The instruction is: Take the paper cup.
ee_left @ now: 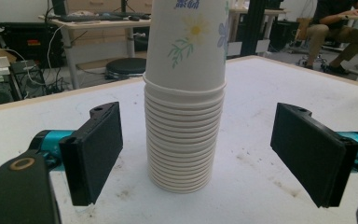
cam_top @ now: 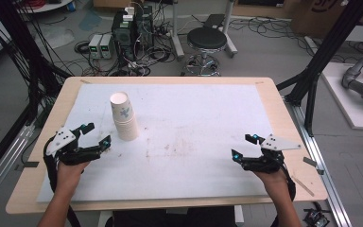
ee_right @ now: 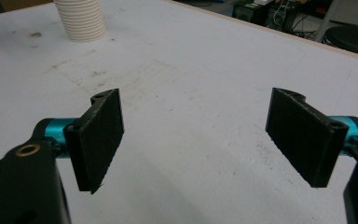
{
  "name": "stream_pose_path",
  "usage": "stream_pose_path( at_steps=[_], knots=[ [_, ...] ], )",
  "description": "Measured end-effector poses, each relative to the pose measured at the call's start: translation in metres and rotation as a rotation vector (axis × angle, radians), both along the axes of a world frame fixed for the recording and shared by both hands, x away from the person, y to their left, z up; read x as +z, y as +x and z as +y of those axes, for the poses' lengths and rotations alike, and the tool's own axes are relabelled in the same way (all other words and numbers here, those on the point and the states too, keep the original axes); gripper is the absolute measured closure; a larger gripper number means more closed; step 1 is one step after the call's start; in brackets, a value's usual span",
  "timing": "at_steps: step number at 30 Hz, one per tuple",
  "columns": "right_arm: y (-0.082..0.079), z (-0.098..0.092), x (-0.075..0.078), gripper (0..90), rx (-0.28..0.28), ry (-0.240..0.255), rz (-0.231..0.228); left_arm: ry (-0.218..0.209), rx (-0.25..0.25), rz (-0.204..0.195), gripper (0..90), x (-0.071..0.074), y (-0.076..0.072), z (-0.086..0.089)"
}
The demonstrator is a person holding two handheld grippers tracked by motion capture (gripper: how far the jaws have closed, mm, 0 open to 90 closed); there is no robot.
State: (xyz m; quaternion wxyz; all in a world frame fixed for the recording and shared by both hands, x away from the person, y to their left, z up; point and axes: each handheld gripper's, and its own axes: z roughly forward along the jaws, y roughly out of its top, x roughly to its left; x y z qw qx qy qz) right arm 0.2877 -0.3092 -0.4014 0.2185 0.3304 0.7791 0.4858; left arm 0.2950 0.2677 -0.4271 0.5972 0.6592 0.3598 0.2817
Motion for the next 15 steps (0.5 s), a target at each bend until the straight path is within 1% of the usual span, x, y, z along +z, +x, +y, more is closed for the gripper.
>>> stream_pose_path(
  at_steps=[7, 8, 11, 13, 15],
  knots=[
    [0.0020, -0.0019, -0.0007, 19.4, 0.000, 0.011, 0.000, -0.001, 0.003, 0.006, 16.8, -0.0012, 0.0010, 0.0004],
    [0.0019, -0.0016, -0.0009, 19.4, 0.000, 0.012, 0.006, -0.001, 0.004, 0.007, 16.8, -0.0016, 0.0010, 0.0008],
    [0.0009, -0.0008, -0.0013, 19.4, 0.002, 0.007, 0.006, -0.001, 0.006, 0.008, 16.8, -0.0016, 0.0008, 0.0015],
    [0.0009, -0.0004, -0.0008, 19.4, 0.007, 0.006, 0.002, 0.002, 0.004, 0.002, 16.8, -0.0006, 0.0004, 0.0023],
    [0.0010, 0.0001, 0.0001, 19.4, 0.009, 0.004, 0.002, -0.006, 0.004, 0.002, 16.8, 0.0000, -0.0006, 0.0027]
  ],
)
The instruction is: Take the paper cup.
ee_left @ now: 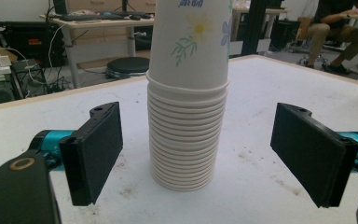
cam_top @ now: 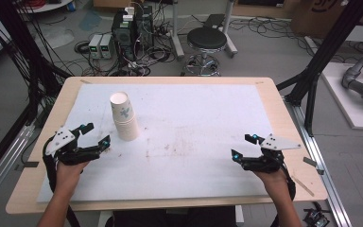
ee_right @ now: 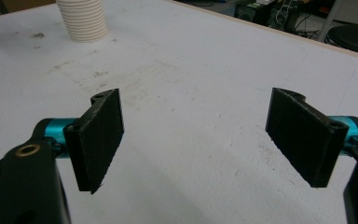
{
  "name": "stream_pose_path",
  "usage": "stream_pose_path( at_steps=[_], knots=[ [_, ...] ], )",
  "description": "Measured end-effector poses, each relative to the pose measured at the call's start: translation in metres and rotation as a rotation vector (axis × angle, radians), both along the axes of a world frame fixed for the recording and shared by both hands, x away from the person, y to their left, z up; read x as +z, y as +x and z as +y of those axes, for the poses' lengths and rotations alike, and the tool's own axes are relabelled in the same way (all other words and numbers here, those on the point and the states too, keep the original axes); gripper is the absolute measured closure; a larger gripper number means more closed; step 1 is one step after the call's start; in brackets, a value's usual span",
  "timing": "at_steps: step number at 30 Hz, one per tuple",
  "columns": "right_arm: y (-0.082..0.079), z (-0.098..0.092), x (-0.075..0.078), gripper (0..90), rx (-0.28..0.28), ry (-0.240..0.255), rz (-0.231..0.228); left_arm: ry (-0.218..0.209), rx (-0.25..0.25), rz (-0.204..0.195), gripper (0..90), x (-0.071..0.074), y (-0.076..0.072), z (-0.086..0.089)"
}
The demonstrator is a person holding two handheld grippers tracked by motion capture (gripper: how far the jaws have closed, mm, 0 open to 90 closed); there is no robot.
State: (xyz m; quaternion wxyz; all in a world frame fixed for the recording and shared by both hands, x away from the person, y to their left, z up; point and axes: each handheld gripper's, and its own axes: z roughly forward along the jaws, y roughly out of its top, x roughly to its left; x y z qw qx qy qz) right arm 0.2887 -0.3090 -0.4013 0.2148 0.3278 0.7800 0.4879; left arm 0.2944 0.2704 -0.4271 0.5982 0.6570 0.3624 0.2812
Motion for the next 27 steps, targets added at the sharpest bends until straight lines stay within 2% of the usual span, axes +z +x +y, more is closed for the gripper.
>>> stream_pose_path(
  at_steps=[5, 11, 21, 27],
  knots=[
    [-0.001, 0.001, 0.000, 19.4, 0.003, 0.003, 0.005, 0.010, -0.016, 0.014, 16.8, 0.000, -0.001, -0.003],
    [-0.001, 0.002, 0.001, 19.4, 0.007, 0.003, 0.002, -0.004, -0.034, 0.031, 16.8, 0.001, -0.001, -0.005],
    [0.000, 0.004, 0.000, 19.4, 0.015, -0.003, 0.006, -0.007, -0.032, 0.029, 16.7, 0.003, 0.000, -0.007],
    [0.001, 0.004, 0.001, 19.4, 0.013, -0.002, 0.011, -0.006, -0.031, 0.027, 16.6, 0.011, 0.003, -0.007]
  ],
)
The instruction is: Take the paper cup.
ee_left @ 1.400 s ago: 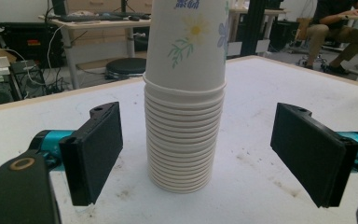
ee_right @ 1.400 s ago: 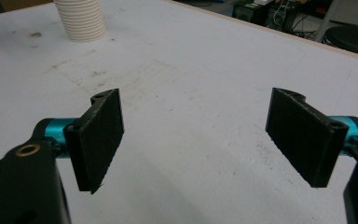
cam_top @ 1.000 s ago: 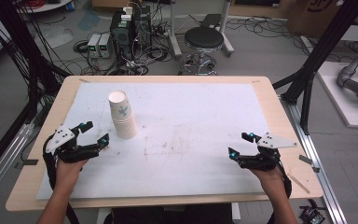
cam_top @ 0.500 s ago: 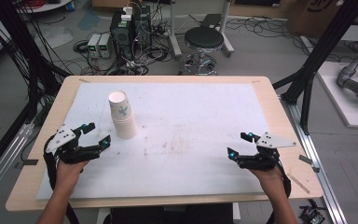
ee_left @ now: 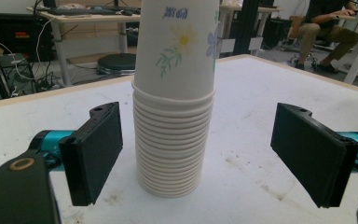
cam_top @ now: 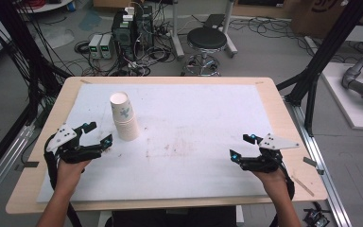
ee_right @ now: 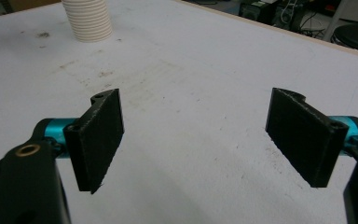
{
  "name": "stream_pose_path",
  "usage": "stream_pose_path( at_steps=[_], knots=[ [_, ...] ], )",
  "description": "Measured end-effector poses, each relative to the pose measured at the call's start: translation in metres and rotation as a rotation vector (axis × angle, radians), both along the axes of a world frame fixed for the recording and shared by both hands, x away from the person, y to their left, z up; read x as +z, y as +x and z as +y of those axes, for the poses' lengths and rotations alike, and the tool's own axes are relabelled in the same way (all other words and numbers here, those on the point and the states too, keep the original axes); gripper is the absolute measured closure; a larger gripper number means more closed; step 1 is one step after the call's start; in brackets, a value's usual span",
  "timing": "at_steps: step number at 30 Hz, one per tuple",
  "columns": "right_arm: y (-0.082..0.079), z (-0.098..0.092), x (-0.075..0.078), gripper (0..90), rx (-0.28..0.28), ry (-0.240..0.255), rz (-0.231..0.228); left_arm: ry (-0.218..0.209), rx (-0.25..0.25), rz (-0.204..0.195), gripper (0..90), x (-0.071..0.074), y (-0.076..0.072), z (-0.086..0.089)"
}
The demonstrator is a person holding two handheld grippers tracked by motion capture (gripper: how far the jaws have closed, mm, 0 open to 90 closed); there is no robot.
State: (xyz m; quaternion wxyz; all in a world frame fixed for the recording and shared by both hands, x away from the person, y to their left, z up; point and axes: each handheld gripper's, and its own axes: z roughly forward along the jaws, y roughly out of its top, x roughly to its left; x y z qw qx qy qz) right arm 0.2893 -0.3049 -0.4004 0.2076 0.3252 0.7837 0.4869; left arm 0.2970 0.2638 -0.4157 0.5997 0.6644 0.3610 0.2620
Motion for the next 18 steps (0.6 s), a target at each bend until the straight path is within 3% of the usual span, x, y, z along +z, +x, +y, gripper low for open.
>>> stream_pose_path(
  at_steps=[9, 18],
  knots=[
    [0.001, 0.000, 0.002, 19.4, 0.004, 0.009, 0.003, -0.005, -0.029, 0.002, 16.7, 0.018, 0.005, 0.000],
    [0.002, 0.004, 0.003, 19.4, 0.015, 0.004, -0.001, 0.003, -0.044, 0.017, 16.1, 0.043, 0.019, -0.003]
  ],
)
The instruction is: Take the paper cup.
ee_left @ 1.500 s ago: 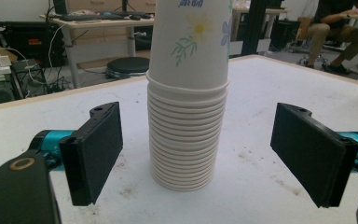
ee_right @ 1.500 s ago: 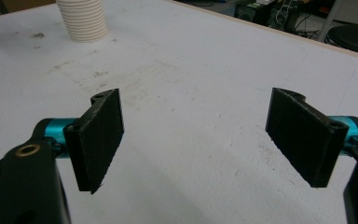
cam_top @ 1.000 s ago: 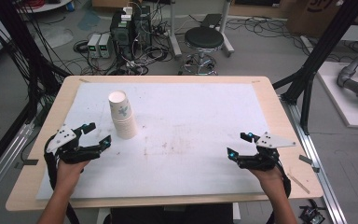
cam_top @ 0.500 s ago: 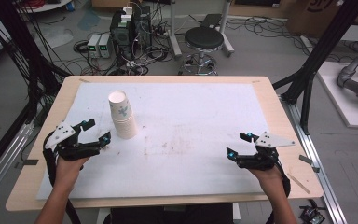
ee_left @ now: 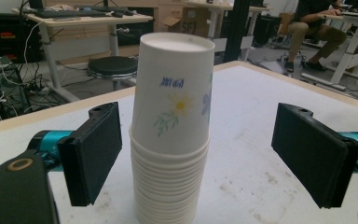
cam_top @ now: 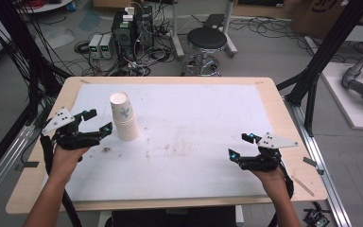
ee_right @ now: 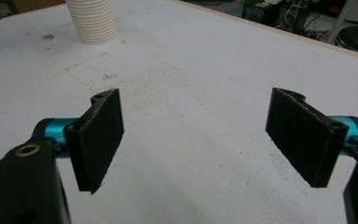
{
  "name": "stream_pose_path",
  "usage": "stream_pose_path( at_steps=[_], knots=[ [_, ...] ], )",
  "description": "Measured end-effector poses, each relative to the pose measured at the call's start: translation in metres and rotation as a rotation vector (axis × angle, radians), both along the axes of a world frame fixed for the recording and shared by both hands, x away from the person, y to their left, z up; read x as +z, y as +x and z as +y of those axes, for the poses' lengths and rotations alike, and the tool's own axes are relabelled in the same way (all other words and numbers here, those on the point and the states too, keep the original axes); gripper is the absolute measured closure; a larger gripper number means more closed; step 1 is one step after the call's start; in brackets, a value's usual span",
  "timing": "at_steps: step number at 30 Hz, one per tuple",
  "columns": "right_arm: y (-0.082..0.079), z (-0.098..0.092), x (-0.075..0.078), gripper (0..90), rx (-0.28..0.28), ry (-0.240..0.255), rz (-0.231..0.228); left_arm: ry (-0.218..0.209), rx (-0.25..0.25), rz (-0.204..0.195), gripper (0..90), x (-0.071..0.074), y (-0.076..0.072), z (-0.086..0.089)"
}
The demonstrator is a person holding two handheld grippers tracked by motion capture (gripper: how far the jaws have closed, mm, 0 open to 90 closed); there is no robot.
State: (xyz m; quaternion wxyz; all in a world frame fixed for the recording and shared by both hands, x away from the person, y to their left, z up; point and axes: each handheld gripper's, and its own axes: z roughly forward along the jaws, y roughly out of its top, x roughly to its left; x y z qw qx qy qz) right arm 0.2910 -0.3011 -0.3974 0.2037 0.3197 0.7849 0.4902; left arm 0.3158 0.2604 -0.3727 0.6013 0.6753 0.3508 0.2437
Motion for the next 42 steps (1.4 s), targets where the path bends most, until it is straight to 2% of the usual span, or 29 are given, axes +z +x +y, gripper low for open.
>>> stream_pose_path(
  at_steps=[9, 18, 29, 36, 42],
  knots=[
    [0.000, 0.001, 0.001, 19.5, 0.000, -0.004, 0.000, 0.021, 0.002, 0.021, 16.1, 0.016, 0.015, -0.005],
    [0.000, 0.002, 0.000, 19.4, 0.002, -0.009, 0.001, 0.081, 0.003, 0.059, 16.1, 0.030, 0.044, -0.019],
    [0.000, 0.001, 0.000, 19.6, 0.003, -0.010, 0.005, 0.106, -0.018, 0.088, 16.9, 0.028, 0.065, -0.033],
    [0.000, 0.000, 0.000, 19.5, -0.001, -0.008, 0.007, 0.109, -0.046, 0.072, 31.6, 0.025, 0.069, -0.033],
    [-0.001, 0.000, 0.001, 19.6, -0.001, -0.006, 0.005, 0.103, -0.053, 0.057, 33.5, 0.026, 0.068, -0.033]
  ],
)
